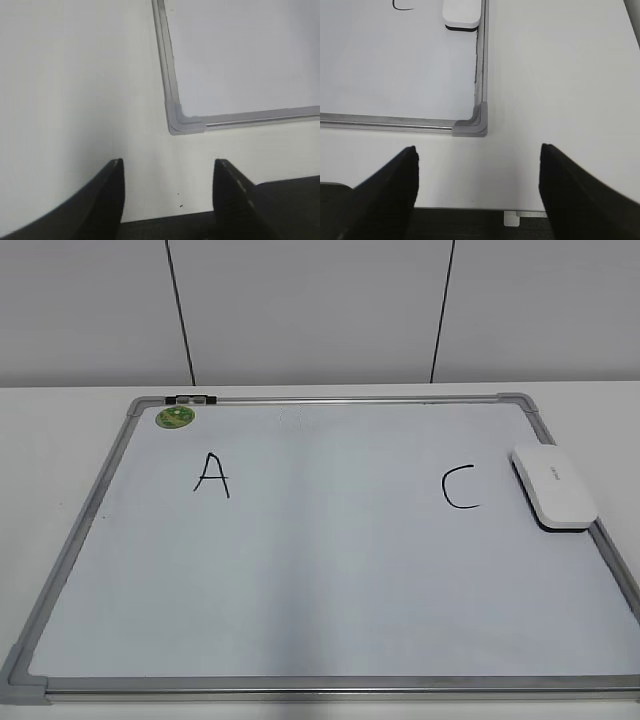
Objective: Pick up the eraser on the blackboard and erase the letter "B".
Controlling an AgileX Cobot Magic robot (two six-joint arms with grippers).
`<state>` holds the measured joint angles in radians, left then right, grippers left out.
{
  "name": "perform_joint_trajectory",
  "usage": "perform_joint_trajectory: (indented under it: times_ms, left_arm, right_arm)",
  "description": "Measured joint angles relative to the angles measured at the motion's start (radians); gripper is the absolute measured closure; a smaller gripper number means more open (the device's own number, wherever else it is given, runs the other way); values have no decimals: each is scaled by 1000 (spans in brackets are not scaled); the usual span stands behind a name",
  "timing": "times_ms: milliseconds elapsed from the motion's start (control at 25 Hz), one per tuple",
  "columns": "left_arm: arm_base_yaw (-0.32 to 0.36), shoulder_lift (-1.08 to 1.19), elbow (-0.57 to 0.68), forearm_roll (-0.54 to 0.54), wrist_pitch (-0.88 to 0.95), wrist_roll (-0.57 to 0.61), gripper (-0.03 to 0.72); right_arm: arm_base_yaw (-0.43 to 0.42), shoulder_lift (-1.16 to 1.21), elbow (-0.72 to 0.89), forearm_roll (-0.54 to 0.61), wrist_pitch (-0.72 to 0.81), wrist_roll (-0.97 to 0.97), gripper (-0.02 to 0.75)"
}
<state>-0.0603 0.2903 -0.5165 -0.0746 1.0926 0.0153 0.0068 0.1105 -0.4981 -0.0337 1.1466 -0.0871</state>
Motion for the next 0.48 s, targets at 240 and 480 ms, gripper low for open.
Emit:
perform_joint_trajectory:
  times_ms: [240,480]
  left_arm:
    - [36,-152,0,2,0,0,262]
    - [46,-272,0,2,2,0,262]
  right_arm:
    - [0,-72,0,0,0,0,184]
    - [0,-125,0,0,0,0,184]
